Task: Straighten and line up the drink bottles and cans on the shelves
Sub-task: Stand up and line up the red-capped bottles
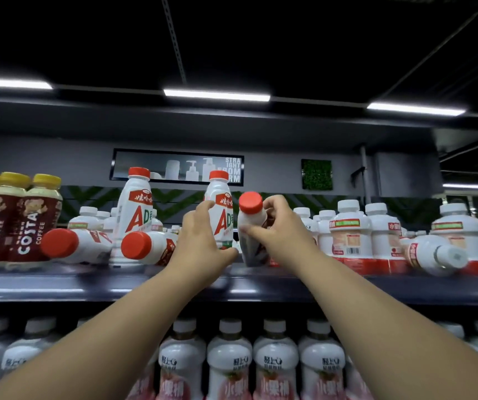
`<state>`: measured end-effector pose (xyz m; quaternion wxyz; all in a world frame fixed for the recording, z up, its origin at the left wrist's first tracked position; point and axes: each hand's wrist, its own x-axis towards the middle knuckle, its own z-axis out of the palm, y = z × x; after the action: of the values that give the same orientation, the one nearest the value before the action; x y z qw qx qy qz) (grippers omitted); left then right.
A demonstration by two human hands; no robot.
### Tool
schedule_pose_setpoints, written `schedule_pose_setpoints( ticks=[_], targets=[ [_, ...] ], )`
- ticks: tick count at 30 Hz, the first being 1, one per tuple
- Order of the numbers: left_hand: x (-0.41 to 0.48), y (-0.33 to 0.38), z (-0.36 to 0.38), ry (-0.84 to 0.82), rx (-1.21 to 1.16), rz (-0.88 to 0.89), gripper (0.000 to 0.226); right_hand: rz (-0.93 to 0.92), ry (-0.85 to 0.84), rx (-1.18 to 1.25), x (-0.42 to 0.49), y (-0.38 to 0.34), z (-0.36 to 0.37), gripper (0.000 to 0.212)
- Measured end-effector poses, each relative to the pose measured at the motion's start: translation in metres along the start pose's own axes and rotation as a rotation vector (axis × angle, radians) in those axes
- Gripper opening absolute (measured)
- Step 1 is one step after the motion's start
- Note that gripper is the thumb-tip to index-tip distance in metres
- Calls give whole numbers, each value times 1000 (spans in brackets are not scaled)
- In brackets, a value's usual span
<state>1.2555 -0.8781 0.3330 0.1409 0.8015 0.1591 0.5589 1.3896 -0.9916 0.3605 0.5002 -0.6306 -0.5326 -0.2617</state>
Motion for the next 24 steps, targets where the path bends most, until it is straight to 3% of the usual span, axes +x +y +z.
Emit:
schedule_pose_setpoints(
  ticks=[6, 9, 13, 18, 24],
  targets=[
    [11, -2, 10, 52, 8, -53, 108, 224, 92, 150, 39, -17, -9, 46],
    [8, -6, 16, 20, -31, -102, 106, 335, -47, 292, 35, -10, 5, 50],
    [13, -11, 15, -14, -90, -100, 103, 302, -237, 186, 19, 11, 17, 63],
    [24, -14, 12, -153, -149, -94, 98, 262, -111, 169, 3, 24, 23, 81],
    [25, -28, 12, -124, -269, -145, 99, 231, -98, 93, -2, 33, 27, 65]
  ],
)
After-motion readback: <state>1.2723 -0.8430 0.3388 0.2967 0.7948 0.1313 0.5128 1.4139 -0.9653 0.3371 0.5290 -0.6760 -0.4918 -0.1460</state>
